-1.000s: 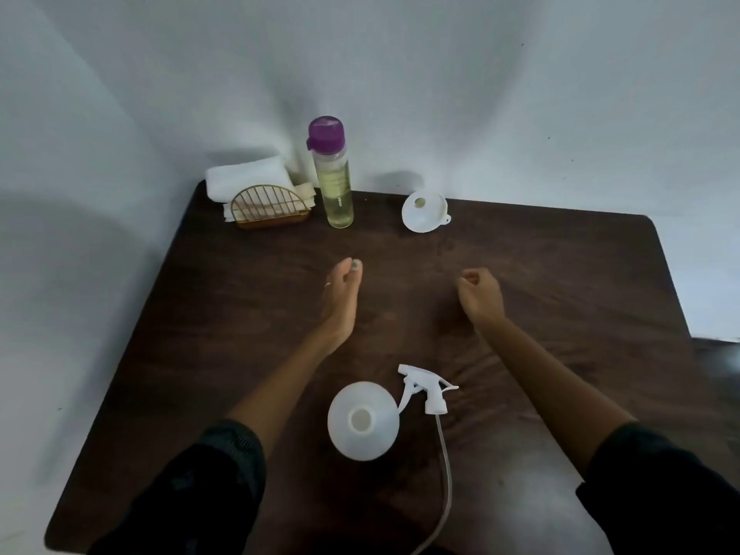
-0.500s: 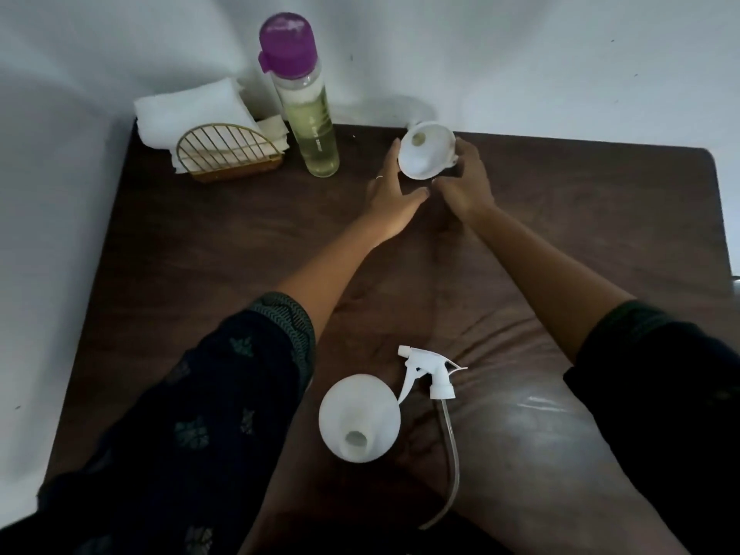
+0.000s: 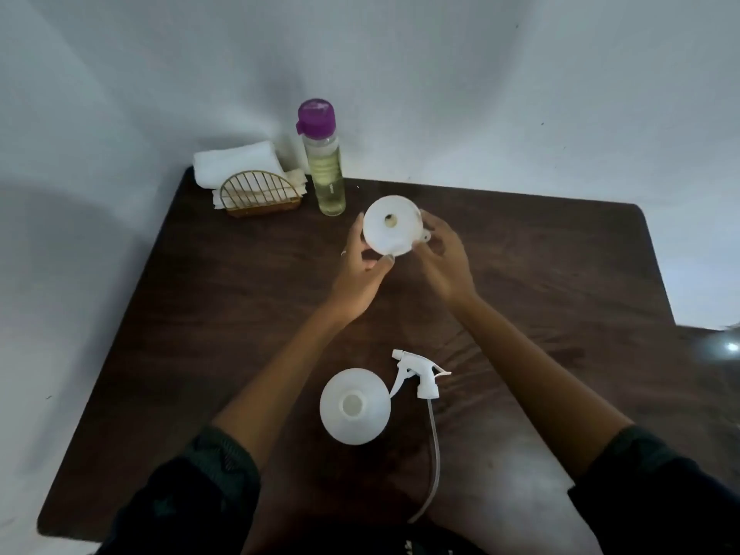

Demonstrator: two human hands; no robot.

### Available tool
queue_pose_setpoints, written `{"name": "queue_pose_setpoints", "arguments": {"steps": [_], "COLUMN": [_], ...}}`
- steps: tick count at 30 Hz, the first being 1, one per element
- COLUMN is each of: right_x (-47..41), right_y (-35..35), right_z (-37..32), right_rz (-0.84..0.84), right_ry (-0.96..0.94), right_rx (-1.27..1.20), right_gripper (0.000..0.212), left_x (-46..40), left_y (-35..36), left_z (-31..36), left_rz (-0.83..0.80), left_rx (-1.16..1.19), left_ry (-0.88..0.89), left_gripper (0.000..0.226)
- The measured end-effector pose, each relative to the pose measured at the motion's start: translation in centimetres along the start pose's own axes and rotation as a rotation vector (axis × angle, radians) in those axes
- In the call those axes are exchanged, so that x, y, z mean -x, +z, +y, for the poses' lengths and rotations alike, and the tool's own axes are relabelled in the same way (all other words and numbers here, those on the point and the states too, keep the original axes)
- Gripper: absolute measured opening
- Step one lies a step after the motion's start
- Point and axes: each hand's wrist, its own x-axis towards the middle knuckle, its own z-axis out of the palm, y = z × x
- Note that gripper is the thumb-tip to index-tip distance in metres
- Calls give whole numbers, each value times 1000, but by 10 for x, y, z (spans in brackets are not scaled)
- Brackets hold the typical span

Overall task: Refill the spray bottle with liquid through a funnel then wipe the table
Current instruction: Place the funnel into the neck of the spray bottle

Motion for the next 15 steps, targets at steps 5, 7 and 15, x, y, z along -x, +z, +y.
{"name": "queue_pose_setpoints", "arguments": {"steps": [5, 7, 15], "right_x": [64, 88, 148], "right_y": [-3, -6, -20], "right_z": [-30, -38, -52], "right_rz": [-19, -19, 24], "right_ry": [40, 35, -18], "right_rx": [-259, -329, -239], "right_gripper": [43, 42, 20], "left_x": [75, 104, 181], "left_y": [-14, -16, -25], "left_z": [19, 21, 11], "left_rz": [33, 42, 118], "left_rx": [9, -2, 65], "left_ry": [3, 16, 97], "left_gripper": [73, 72, 60]}}
